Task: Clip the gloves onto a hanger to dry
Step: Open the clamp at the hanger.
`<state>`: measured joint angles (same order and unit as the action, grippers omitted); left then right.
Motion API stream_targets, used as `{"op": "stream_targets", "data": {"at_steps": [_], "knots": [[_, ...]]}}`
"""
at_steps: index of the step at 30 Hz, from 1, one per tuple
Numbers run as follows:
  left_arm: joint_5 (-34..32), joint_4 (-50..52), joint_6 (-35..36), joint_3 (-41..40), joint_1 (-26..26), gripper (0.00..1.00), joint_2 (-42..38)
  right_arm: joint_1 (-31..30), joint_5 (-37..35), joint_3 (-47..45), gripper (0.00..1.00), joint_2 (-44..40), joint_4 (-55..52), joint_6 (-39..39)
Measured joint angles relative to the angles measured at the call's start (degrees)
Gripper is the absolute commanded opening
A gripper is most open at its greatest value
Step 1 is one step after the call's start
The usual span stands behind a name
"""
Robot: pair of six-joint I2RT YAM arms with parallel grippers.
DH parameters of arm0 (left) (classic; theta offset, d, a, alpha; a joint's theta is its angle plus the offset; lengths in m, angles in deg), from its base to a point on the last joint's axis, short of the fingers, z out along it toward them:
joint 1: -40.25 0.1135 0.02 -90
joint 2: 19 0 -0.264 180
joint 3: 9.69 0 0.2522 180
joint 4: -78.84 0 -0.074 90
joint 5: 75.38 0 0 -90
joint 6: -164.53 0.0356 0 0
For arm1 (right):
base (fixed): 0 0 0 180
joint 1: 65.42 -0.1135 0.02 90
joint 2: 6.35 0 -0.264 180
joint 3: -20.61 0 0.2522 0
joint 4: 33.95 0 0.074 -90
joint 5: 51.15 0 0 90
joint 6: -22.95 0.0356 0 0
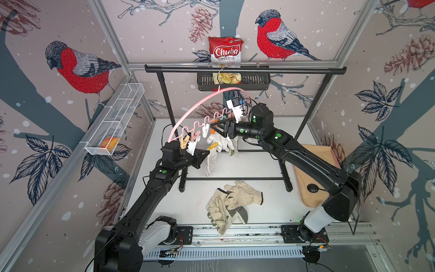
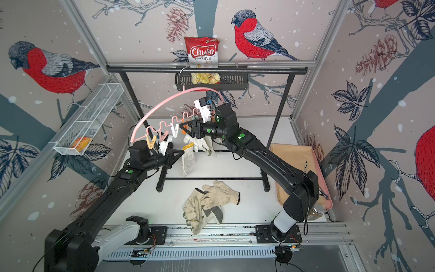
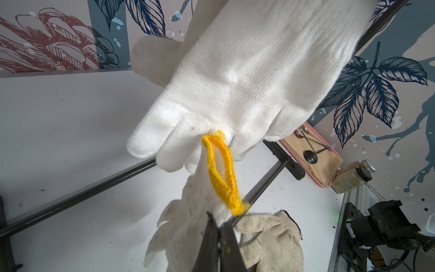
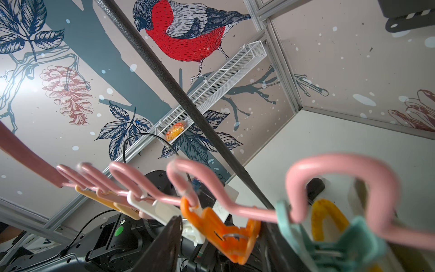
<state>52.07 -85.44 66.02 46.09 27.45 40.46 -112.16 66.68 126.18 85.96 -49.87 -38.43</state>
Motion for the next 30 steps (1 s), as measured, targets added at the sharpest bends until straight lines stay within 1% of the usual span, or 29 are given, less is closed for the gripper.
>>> {"op": "stream_targets", "data": {"at_steps": [6,14,21,26,30], "knots": [[0.0,0.0,0.0,0.0,0.0,0.0,0.0,-0.3,-2.2,0.0,0.52,0.0,-0.7,-0.5],[0.0,0.0,0.0,0.0,0.0,0.0,0.0,-1.1,-5.2,2.0,0.52,1.0,-2.6,-2.1],[0.0,0.0,0.0,0.0,0.0,0.0,0.0,-1.4,-5.6,3.2,0.5,1.9,-3.1,-3.2],[0.0,0.0,0.0,0.0,0.0,0.0,0.0,-1.4,-6.0,3.8,0.48,2.6,-3.2,-3.4],[0.0,0.0,0.0,0.3,0.0,0.0,0.2,-1.4,-6.0,3.9,0.44,2.8,-3.5,-3.5]]}}
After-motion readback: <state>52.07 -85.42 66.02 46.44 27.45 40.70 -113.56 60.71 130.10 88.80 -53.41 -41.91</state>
